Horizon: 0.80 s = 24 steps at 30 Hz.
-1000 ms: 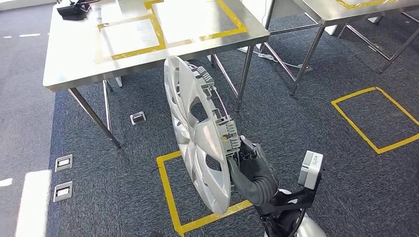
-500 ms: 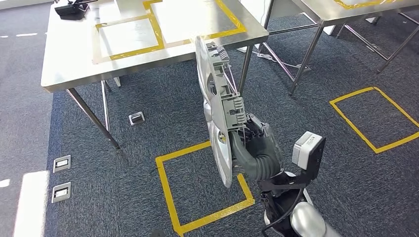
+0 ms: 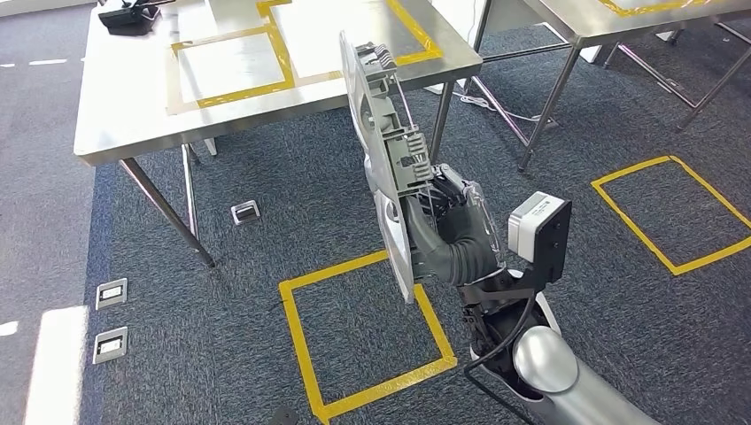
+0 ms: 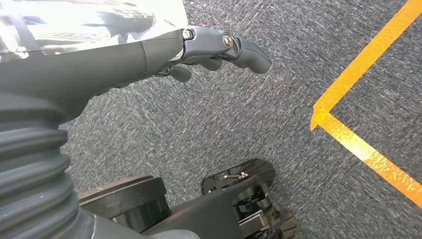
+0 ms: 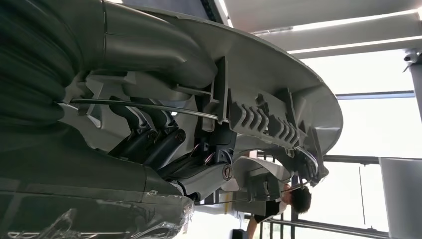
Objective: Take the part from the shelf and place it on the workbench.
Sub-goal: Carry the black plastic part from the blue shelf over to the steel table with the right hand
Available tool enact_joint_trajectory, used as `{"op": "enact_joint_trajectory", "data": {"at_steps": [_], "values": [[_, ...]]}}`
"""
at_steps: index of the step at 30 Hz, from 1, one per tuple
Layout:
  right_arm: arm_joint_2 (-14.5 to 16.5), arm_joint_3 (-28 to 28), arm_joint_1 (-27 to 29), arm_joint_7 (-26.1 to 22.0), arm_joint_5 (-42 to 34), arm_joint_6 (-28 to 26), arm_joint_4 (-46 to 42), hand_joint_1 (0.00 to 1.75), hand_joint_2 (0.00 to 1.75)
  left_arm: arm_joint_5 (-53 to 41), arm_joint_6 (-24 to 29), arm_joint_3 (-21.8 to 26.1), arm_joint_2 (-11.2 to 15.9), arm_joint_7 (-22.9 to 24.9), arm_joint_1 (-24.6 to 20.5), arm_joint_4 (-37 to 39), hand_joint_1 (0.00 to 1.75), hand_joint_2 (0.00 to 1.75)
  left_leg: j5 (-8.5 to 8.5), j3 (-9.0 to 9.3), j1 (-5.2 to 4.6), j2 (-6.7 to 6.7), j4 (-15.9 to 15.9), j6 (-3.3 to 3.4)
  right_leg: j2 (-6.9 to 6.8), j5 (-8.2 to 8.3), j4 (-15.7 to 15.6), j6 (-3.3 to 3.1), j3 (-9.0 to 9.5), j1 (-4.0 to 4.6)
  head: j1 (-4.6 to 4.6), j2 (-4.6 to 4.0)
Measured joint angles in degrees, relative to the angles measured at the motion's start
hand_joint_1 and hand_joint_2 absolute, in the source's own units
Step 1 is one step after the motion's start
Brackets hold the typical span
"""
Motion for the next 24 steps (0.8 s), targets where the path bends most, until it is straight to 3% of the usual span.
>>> {"op": "enact_joint_trajectory", "data": {"at_steps": [5, 10, 12, 15, 16, 17, 18, 20, 21, 22, 24], "values": [[0.0, 1.1, -1.3, 0.1, 0.0, 1.0, 1.1, 1.75, 1.75, 0.0, 0.0, 0.0, 0.0, 0.5, -0.1, 0.0, 0.0, 1.75, -0.23, -0.01, -0.22, -0.01, 0.3, 0.37, 0.02, -0.15, 0.0, 0.33, 0.07, -0.22, -0.02, 0.0], [0.1, 1.8, -1.8, 0.3, 0.0, 1.5, 1.5, 1.75, 1.75, -0.2, 0.0, 0.0, 0.0, 0.7, -0.3, 0.0, 0.0, 1.75, -0.45, 0.53, -0.35, 0.26, -0.3, 1.23, 0.11, 0.06, 0.2, 1.22, 0.39, -0.37, -0.02, 0.0], [0.1, 1.9, -2.2, 0.4, 0.0, 1.7, 1.5, 1.75, 1.75, -0.2, -0.1, 0.0, -0.1, 0.8, -0.4, 0.0, 0.0, 1.75, -0.57, 1.57, -0.04, 0.63, -0.8, 1.65, -1.05, -0.68, 2.1, 1.6, -0.1, -0.15, 0.27, 0.0], [0.2, 2.3, -2.8, 0.5, 0.0, 2.2, 1.7, 1.75, 1.75, -0.3, -0.2, 0.0, -0.2, 0.9, -0.4, 0.0, 0.0, 1.75, -1.16, 2.52, 0.13, 1.2, -0.9, 1.9, -3.13, -4.45, 11.4, 2.19, -5.31, -0.24, 0.83, 0.0], [0.2, 2.4, -2.8, 0.5, 0.0, 2.3, 1.8, 1.75, 1.75, -0.3, -0.2, 0.0, -0.2, 0.9, -0.4, 0.0, 0.0, 1.75, -1.45, 2.76, 0.15, 1.32, -0.9, 1.84, -3.43, -5.17, 14.1, 2.42, -7.23, -0.37, 0.85, 0.0], [0.2, 2.6, -2.8, 0.5, -0.1, 2.4, 1.9, 1.75, 1.75, -0.3, -0.2, 0.0, -0.3, 1.0, -0.4, 0.0, 0.0, 1.75, -1.78, 3.05, 0.19, 1.38, -0.9, 1.73, -3.58, -4.85, 15.2, 2.59, -8.34, -0.49, 0.87, 0.0], [0.3, 2.7, -2.8, 0.6, -0.1, 2.4, 2.0, 1.75, 1.75, -0.3, -0.2, 0.0, -0.3, 1.0, -0.3, 0.0, 0.0, 1.75, -2.16, 3.45, 0.25, 1.38, -0.8, 1.59, -3.68, -3.44, 14.3, 2.73, -8.46, -0.61, 0.9, 0.0], [0.3, 2.9, -2.9, 0.7, -0.2, 2.6, 2.2, 1.75, 1.75, -0.3, -0.2, 0.0, -0.3, 1.1, -0.3, 0.0, 0.0, 1.75, -3.19, 4.52, 0.43, 1.33, -0.7, 1.11, -3.58, 1.3, 7.8, 2.8, -6.25, -0.75, 0.91, 0.0], [0.3, 3.0, -3.0, 0.8, -0.2, 2.6, 2.3, 1.75, 1.75, -0.3, -0.2, 0.0, -0.3, 1.1, -0.3, 0.0, 0.0, 1.75, -3.68, 4.93, 0.48, 1.31, -0.5, 0.77, -3.38, 2.58, 4.4, 2.67, -5.08, -0.66, 0.91, 0.0], [0.3, 3.2, -3.2, 0.8, -0.2, 2.7, 2.5, 1.75, 1.75, -0.3, -0.2, 0.0, -0.3, 1.1, -0.4, 0.0, 0.0, 1.75, -4.12, 5.12, 0.52, 1.3, -0.4, 0.37, -3.2, 3.36, 2.2, 2.25, -4.27, -0.54, 0.95, 0.0], [0.4, 3.5, -3.5, 0.7, -0.2, 2.9, 2.7, 1.75, 1.75, -0.4, -0.3, 0.0, -0.4, 1.1, -0.4, 0.0, 0.0, 1.75, -4.63, 5.36, 0.52, 1.34, -0.3, -0.42, -3.13, 2.7, 1.1, 1.07, -3.92, -0.21, 1.0, 0.0]]}}
